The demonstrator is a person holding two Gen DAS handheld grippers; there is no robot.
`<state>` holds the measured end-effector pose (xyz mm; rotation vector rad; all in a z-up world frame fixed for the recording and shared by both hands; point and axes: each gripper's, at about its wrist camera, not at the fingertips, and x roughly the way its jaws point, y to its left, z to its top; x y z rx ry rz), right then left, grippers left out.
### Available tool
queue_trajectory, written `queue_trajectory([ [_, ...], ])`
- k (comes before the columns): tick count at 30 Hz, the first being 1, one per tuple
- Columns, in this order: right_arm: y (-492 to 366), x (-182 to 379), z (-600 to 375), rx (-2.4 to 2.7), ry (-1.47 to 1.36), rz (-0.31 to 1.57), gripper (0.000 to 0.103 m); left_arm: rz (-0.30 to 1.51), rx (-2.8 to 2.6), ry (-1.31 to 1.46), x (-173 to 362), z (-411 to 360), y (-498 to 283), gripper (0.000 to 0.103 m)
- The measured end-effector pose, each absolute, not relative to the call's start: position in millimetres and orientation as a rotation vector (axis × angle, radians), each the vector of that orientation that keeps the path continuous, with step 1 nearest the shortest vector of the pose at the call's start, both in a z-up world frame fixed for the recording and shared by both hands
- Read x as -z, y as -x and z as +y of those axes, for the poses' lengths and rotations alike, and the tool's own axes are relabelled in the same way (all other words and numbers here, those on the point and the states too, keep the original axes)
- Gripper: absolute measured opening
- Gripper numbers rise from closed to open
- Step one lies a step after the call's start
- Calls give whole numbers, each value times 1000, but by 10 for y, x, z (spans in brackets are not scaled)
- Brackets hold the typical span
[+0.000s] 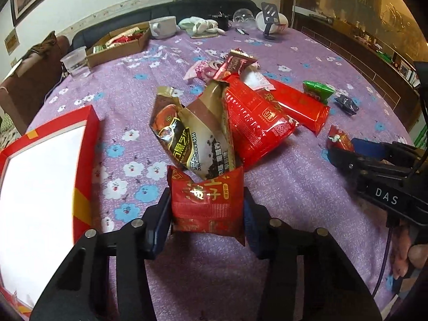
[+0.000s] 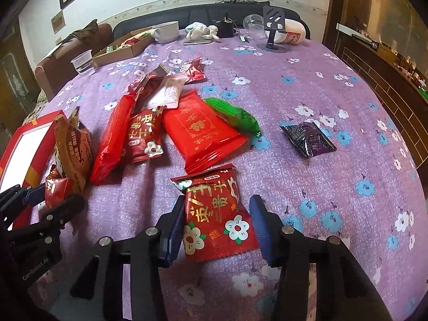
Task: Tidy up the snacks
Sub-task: 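Grasp the red snack packet with the left gripper and lift it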
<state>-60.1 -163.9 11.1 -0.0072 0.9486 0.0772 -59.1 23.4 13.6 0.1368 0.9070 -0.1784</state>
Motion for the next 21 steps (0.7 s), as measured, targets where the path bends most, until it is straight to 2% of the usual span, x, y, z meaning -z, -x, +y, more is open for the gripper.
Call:
queue_trajectory([
  [5, 689, -165, -1604, -129, -28, 948, 38, 843, 151, -158, -274, 299, 740, 46],
  [21, 861, -265, -1295, -220, -57, 960, 31, 648, 10, -165, -760, 708, 1196, 46],
])
